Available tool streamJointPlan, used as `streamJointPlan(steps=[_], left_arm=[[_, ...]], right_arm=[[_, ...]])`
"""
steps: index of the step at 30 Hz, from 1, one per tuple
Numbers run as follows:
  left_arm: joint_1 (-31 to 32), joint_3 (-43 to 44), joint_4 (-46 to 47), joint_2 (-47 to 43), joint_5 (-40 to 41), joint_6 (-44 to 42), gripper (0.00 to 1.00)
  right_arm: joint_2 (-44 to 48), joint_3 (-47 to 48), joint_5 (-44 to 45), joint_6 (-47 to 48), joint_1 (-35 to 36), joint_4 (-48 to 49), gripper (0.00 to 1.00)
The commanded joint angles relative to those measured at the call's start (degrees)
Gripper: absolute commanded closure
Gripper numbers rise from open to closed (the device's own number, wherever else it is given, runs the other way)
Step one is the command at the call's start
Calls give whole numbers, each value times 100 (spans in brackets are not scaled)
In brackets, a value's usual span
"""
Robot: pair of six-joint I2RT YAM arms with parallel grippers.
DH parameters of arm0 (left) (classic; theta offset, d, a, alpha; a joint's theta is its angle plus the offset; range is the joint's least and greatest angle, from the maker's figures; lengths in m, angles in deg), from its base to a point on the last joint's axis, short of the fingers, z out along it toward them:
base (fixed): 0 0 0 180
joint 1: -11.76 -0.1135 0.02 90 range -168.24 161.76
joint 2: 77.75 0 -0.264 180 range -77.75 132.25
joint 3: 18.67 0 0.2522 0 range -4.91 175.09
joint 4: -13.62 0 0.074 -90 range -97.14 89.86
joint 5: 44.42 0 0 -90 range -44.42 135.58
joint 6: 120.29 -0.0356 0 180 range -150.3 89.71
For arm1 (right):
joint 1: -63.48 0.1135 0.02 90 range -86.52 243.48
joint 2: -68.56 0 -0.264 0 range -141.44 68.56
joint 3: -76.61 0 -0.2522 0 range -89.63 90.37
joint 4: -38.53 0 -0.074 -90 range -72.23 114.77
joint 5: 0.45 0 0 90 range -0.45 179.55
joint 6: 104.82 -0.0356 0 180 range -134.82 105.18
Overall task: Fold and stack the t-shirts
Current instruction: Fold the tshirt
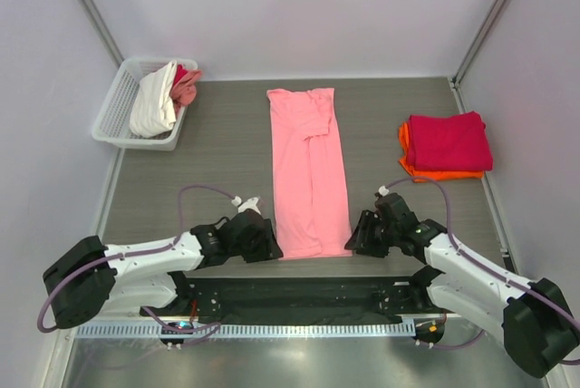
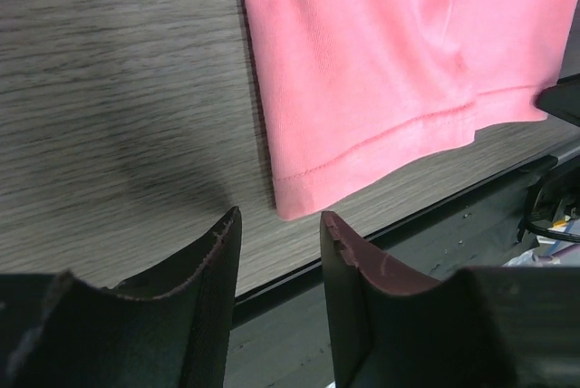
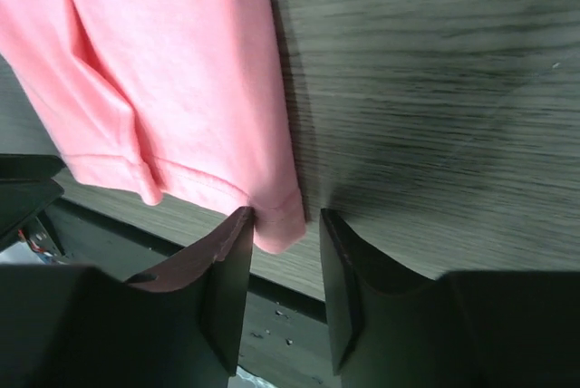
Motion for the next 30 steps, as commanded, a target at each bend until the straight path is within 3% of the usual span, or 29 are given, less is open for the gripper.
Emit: streamJointPlan(steps=[1, 4, 7, 19, 22, 23, 30], left_arm=[[-23, -41, 336, 44, -112, 96, 60], [-24, -6, 389, 167, -121, 122, 66], [-15, 29, 433, 333, -121, 175, 66], [-24, 161, 863, 1072, -182, 307, 74], [-24, 143, 838, 1108, -182, 298, 98], [-24, 143, 785, 1073, -165, 298, 100], [-24, 108, -49, 159, -173, 202, 100]], right_arm=[[-48, -141, -12, -42, 59, 1, 61], [-144, -105, -21, 11, 59, -25, 79], [-179, -140, -12, 20, 59, -25, 84], [-57, -132, -118, 20, 103, 1, 91], [-39, -105, -135, 38, 103, -51, 98], [-22, -79, -135, 38, 103, -113, 99], [408, 272, -83, 161, 156, -859, 99]])
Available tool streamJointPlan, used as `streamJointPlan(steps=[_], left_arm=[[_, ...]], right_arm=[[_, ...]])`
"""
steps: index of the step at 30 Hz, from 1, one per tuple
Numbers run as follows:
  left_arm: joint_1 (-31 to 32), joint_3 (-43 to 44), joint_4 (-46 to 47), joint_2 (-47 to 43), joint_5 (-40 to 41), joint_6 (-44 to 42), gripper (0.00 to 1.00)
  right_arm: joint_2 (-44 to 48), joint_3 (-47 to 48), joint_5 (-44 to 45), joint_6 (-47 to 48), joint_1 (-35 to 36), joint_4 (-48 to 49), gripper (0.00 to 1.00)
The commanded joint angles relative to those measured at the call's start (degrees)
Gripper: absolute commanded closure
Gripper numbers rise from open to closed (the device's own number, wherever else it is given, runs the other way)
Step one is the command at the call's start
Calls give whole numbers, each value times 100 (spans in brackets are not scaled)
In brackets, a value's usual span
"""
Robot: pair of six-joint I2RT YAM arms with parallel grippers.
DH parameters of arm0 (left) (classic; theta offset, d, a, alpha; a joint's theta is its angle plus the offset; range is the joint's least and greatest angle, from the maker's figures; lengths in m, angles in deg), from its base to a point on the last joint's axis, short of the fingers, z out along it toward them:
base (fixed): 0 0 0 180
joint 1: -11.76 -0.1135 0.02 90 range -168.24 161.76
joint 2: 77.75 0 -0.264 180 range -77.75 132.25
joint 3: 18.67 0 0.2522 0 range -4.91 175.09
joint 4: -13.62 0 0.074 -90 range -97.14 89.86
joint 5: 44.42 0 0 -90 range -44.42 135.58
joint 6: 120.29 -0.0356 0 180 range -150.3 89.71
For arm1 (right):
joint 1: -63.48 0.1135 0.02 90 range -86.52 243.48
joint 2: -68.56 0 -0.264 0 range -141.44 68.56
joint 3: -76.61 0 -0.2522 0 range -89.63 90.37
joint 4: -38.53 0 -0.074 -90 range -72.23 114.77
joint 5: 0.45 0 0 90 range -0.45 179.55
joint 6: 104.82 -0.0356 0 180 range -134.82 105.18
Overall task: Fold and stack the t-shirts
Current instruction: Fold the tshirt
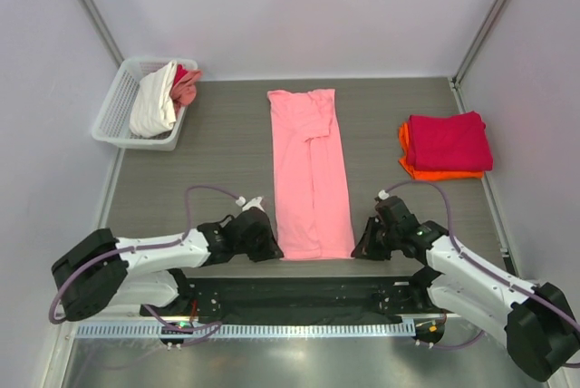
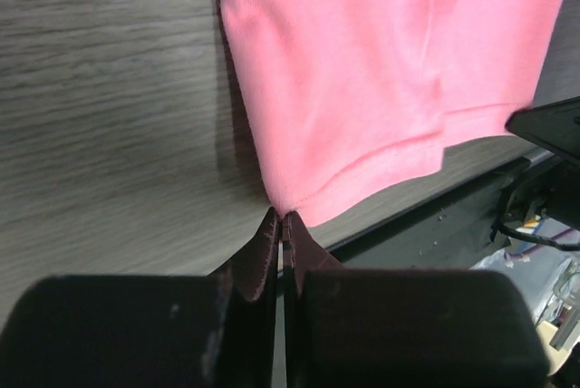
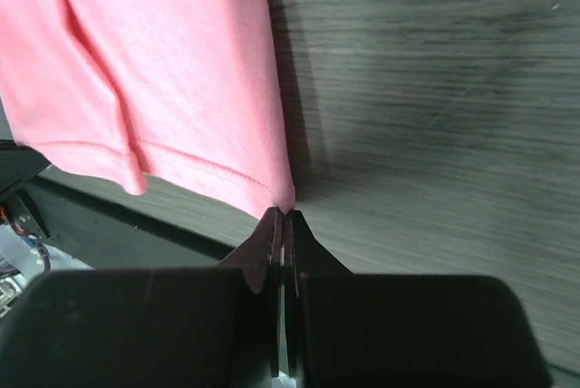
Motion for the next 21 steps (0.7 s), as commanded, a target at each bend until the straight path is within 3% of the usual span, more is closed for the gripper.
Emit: streamJointPlan(steps=[1, 3, 5, 10, 16, 21], left_arm=[[-10, -17, -603, -612, 21, -65, 100], [-28, -25, -683, -824, 21, -30, 100], [-98, -104, -394, -1018, -496, 5, 100], [-1055, 53, -340, -1045, -1156, -170, 100], [-2259, 1169, -841, -677, -1473, -864, 100], [-3015, 2239, -692, 524, -1815, -1128, 100]], right_arm=[[352, 386, -50, 119, 73, -593, 99], [519, 570, -94, 110, 99, -796, 99], [651, 807, -199, 75, 99, -849, 99], [328, 1537, 274, 242, 99, -893, 99], [-893, 2888, 1521, 602, -32, -516, 99], [-2448, 3892, 1463, 875, -620, -50, 99]])
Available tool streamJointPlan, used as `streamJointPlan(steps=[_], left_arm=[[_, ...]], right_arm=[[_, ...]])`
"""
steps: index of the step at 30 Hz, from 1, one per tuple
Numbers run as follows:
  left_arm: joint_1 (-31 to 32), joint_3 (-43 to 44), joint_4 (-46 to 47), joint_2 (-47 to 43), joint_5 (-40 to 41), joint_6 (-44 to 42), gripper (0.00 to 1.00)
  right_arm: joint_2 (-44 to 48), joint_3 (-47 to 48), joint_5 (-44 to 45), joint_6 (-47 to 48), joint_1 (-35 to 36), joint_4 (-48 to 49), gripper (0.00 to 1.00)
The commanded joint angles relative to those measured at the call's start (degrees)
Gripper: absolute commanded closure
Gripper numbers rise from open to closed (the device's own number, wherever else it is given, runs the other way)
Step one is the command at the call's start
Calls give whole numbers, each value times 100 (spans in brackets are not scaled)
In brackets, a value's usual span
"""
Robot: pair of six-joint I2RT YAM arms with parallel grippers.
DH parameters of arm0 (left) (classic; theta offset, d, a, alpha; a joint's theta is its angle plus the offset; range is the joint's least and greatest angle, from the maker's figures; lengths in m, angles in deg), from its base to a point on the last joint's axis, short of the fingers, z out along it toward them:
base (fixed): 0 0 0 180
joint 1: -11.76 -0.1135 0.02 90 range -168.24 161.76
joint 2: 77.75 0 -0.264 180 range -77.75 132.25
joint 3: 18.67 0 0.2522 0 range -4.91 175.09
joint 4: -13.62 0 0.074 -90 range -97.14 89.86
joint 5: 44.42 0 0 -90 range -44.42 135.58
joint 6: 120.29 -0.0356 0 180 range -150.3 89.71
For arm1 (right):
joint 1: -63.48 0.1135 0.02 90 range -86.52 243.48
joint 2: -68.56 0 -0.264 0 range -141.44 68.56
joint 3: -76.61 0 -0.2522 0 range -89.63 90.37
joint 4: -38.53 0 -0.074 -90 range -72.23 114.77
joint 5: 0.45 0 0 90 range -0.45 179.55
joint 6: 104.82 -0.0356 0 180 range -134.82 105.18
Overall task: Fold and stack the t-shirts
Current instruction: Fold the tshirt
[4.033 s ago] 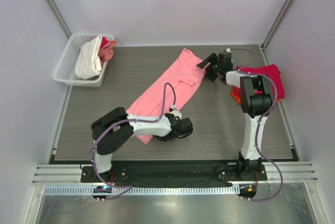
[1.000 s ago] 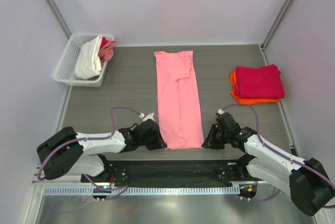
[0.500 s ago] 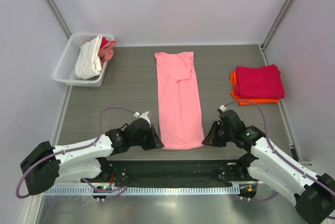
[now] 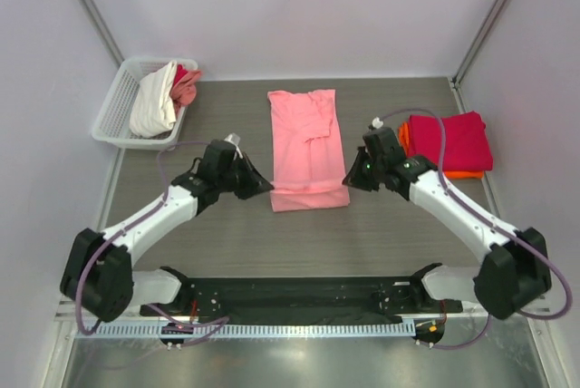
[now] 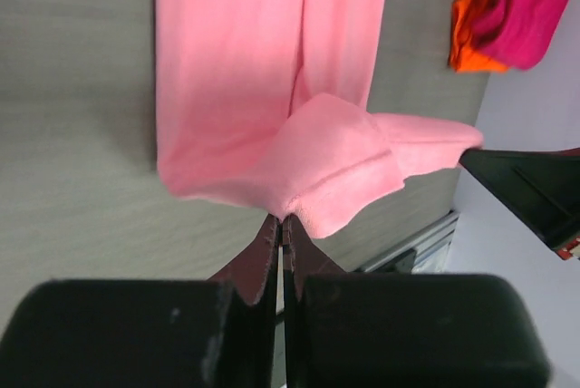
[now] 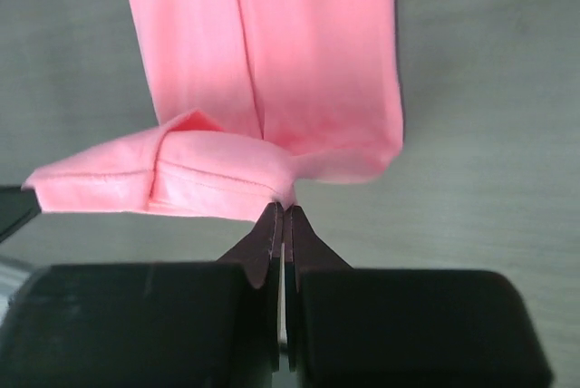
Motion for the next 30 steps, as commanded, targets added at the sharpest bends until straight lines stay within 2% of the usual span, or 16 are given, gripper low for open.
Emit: streamJointPlan(steps=[1, 7, 10, 22, 24, 25, 26, 27, 28, 29, 30], left_arm=[[-395, 783, 65, 805, -470, -394, 100], [-686, 1883, 56, 2227, -338, -570, 100], [-861, 2366, 73, 2642, -382, -596, 100], [-1169, 4176, -164, 4339, -663, -684, 100], [-1187, 4300, -181, 4497, -646, -658, 100], [-1196, 4405, -199, 4611, -576, -641, 100], [-1213, 4432, -190, 4682, -558, -597, 98], [-1239, 4468, -112, 4735, -549, -570, 89], [-1248, 4564, -111, 4831, -532, -605, 69], [-1248, 4599, -163, 4832, -488, -649, 37], [-1248, 4582, -286, 4797, -435, -745, 31]], right_arm=[[-800, 780, 308, 326, -379, 491, 99], [-2302, 2125, 326, 467, -765, 526, 99], [-2812, 2722, 299, 520, -915, 526, 99], [-4281, 4032, 238, 713, -1214, 412, 99], [-4588, 4200, -17, 722, -1275, 403, 98], [-4685, 4418, -61, 739, -1293, 412, 94], [-4817, 4551, -96, 766, -1311, 429, 83], [-4923, 4674, -88, 801, -1311, 438, 45], [-5011, 4789, 86, 819, -1311, 429, 33], [-5003, 4772, 140, 819, -1320, 429, 27], [-4933, 4685, 141, 854, -1320, 438, 24]])
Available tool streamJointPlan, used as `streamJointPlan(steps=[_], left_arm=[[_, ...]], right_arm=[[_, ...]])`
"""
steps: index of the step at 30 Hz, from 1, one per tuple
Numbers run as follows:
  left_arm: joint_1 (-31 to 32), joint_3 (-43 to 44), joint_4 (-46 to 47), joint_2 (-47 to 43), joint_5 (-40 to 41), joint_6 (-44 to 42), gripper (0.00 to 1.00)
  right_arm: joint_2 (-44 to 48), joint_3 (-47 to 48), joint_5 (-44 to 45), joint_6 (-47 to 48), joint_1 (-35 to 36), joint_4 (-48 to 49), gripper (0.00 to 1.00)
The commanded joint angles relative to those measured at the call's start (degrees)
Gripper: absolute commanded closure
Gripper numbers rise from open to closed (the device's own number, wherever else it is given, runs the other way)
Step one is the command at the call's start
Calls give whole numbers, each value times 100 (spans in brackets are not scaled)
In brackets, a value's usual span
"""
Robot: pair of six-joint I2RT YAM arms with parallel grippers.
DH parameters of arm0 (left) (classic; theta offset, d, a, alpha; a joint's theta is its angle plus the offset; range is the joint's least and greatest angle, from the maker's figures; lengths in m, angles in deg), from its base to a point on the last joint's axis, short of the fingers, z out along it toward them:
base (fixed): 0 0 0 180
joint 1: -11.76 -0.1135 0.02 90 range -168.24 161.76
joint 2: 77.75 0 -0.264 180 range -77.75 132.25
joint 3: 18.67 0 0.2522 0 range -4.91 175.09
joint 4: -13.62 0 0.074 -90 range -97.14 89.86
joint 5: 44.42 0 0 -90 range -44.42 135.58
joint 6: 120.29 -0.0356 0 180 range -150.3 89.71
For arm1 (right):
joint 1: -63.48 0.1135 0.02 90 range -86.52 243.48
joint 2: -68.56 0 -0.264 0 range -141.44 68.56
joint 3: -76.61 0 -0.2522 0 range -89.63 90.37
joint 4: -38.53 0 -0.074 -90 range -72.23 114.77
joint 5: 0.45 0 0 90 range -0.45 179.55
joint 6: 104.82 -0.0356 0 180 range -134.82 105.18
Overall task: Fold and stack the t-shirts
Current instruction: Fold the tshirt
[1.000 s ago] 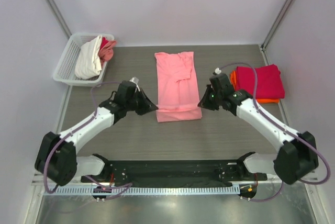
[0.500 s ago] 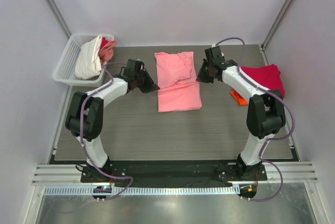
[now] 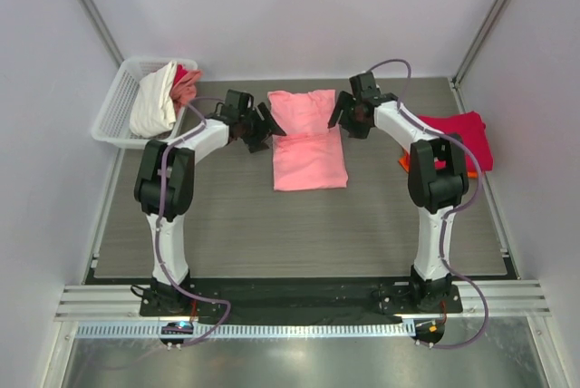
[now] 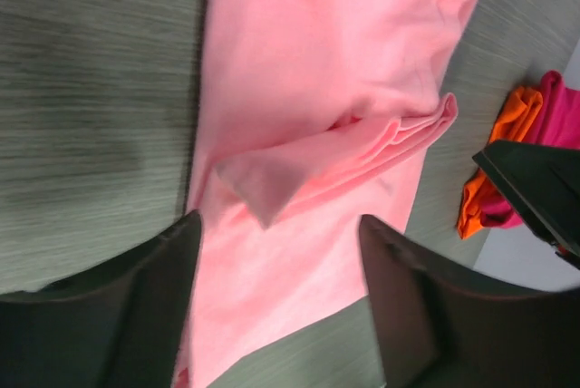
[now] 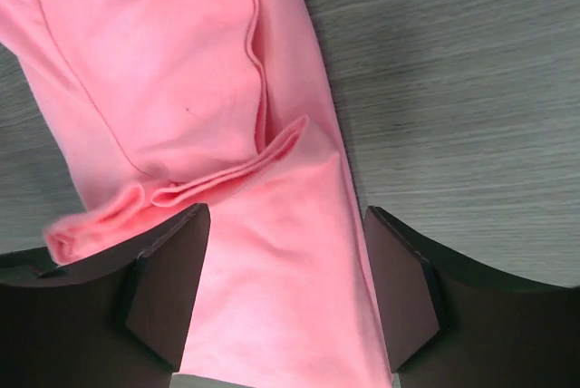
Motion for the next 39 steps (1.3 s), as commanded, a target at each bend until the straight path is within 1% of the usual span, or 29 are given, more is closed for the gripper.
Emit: streamJointPlan(steps=[1, 3, 4, 5, 7, 8, 9, 10, 12, 13, 15, 16, 17, 22, 25, 27, 29, 33, 36, 39], left_arm=[[-62, 137, -178, -229, 103, -188, 25], [-18, -302, -169, -555, 348, -311, 18], [8, -503, -169, -722, 454, -408, 18], [70, -845, -152, -1045, 577, -452, 18], [140, -1224, -116, -1302, 639, -496, 18], [184, -1392, -73, -1530, 605, -497, 19], [202, -1750, 32, -1610, 570, -488, 20], [228, -1893, 94, -1690, 543, -479, 21], [290, -2157, 208, -1813, 482, -444, 25], [316, -2349, 252, -1831, 482, -426, 28], [378, -2578, 419, -1840, 455, -356, 33], [395, -2641, 481, -1840, 420, -339, 39], [422, -2685, 534, -1822, 403, -312, 40], [562, -2939, 727, -1761, 464, -233, 41], [598, -3002, 859, -1691, 473, -172, 41], [615, -3028, 938, -1603, 403, -128, 43], [641, -3037, 965, -1541, 385, -92, 45], [677, -3107, 991, -1541, 455, -66, 48], [694, -3098, 1000, -1471, 438, -48, 51], [729, -3063, 1017, -1400, 403, -22, 57]], right_arm=[[404, -118, 88, 174, -24, 119, 24], [765, -594, 80, 166, -23, 408, 24], [1089, -1066, 45, 166, -23, 496, 24], [1257, -1288, -43, 183, -23, 602, 26], [1495, -1867, -297, 174, -23, 673, 28], [1688, -2062, -551, 174, -23, 751, 30], [1759, -2238, -692, 192, -23, 796, 31], [1821, -2562, -737, 192, -23, 805, 32], [1987, -2854, -921, 201, -23, 901, 34], [2041, -3134, -983, 183, -23, 962, 34], [2137, -3373, -1133, 122, -23, 1173, 41], [2138, -3556, -1159, 104, -23, 1218, 43], [2146, -3610, -1177, 104, -32, 1261, 46], [2217, -4040, -1195, 34, -23, 1437, 51], [2121, -4112, -1256, 34, -23, 1508, 54], [2033, -4094, -1309, 42, -23, 1569, 61], [1971, -4103, -1335, 25, -23, 1604, 68], [1936, -4156, -1450, -10, -23, 1710, 69], [1918, -4156, -1485, -28, -15, 1754, 74], [1918, -4138, -1502, -19, -32, 1763, 84]])
